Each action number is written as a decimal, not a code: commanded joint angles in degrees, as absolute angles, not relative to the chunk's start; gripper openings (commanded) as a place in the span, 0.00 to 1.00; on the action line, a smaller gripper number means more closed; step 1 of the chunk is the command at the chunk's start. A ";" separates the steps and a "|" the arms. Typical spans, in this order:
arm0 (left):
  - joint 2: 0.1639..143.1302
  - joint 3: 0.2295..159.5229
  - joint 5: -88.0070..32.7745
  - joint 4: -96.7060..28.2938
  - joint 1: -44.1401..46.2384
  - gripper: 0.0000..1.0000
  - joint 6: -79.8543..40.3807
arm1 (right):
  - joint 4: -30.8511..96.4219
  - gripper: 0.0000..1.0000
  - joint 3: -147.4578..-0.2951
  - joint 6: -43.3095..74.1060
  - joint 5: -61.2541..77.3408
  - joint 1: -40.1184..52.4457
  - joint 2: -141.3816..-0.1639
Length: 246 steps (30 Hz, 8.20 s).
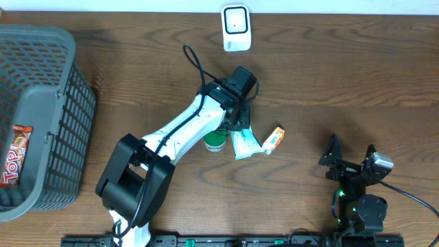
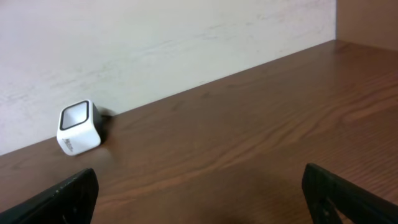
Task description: Scan the item barcode
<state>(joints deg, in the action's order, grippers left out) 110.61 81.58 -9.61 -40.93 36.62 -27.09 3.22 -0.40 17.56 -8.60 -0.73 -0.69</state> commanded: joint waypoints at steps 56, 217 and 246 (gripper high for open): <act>111.18 82.78 -2.57 -37.76 39.51 0.08 5.30 | 3.44 0.99 -0.32 17.76 -8.71 -0.67 -0.38; 110.59 81.30 20.75 -37.50 -44.36 0.79 -18.57 | 3.44 0.99 -0.32 17.76 -8.71 -0.67 -0.38; 116.84 72.47 -5.61 -31.35 -56.05 0.43 5.72 | 3.44 0.99 -0.32 17.76 -8.71 -0.67 -0.38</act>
